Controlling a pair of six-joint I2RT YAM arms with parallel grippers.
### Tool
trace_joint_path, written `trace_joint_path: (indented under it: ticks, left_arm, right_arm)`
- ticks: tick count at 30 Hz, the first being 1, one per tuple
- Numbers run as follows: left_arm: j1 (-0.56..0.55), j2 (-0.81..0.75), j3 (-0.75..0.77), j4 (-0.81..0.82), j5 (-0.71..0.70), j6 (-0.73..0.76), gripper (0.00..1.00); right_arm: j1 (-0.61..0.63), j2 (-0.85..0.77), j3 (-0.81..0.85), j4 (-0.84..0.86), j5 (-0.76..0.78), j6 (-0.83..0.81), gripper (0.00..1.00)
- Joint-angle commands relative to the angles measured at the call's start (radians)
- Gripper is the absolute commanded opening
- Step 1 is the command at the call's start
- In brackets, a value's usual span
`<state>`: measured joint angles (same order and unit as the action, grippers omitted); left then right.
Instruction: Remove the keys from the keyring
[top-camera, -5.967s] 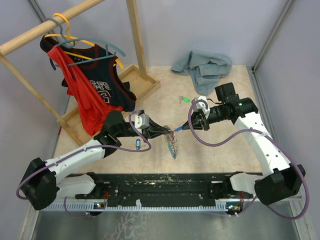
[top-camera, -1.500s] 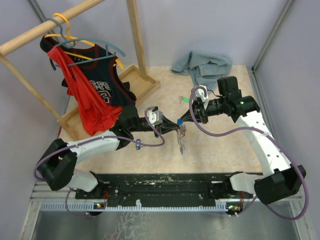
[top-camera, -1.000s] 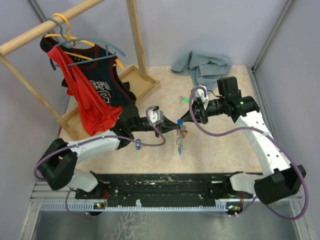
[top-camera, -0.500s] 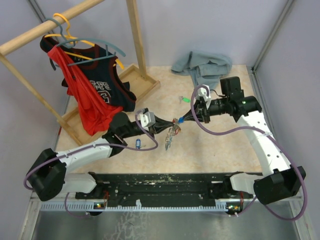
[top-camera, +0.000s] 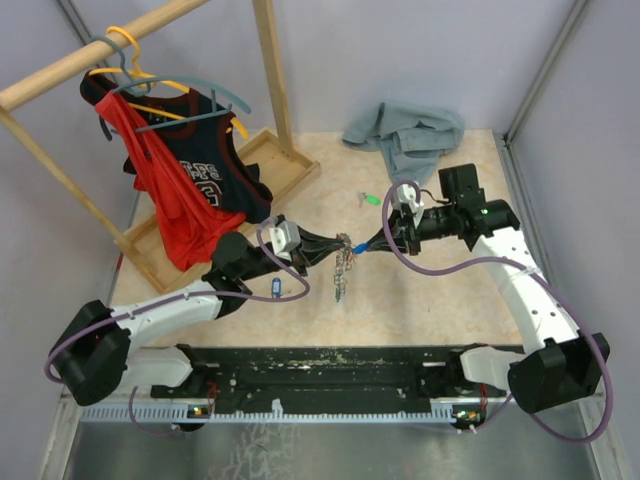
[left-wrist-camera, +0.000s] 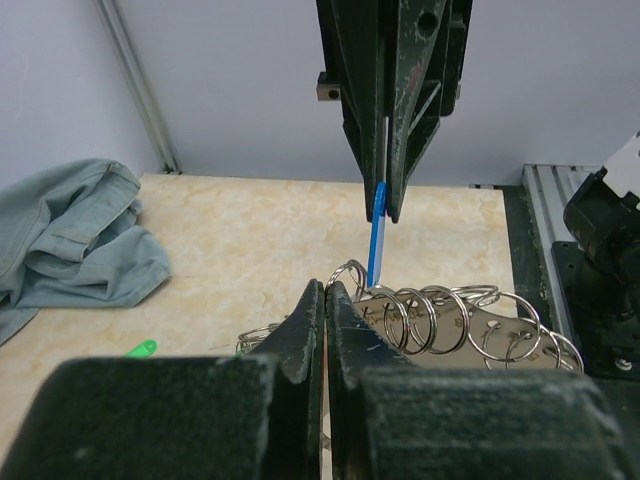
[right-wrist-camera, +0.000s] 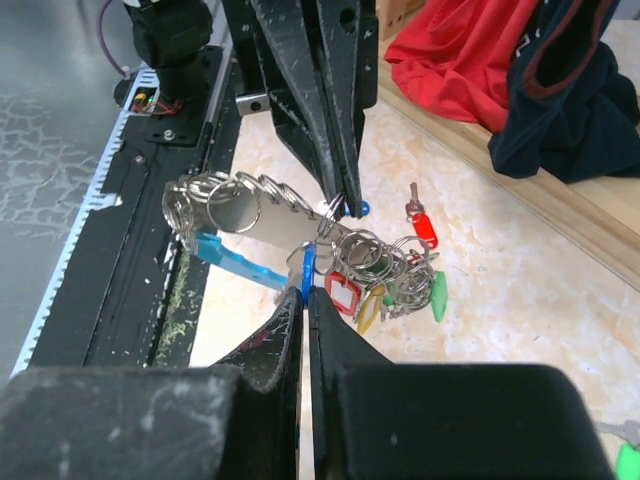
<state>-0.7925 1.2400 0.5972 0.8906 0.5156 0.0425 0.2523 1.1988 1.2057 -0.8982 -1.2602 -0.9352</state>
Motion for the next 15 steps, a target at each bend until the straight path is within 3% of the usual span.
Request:
trace_joint_path:
  ticks: [1,15]
  left_arm:
    - [-0.001,-0.008,-0.008,0.185,-0.046,-0.073,0.00]
    - [-0.010,0.044,-0.042,0.359,-0.099,-0.194,0.00]
  right_arm:
    - [-0.005,-0.023,-0.043,0.044,-0.086,-0.022,0.00]
    - [-0.006,-0.024,-0.109,0.222,-0.102,0.146,0.00]
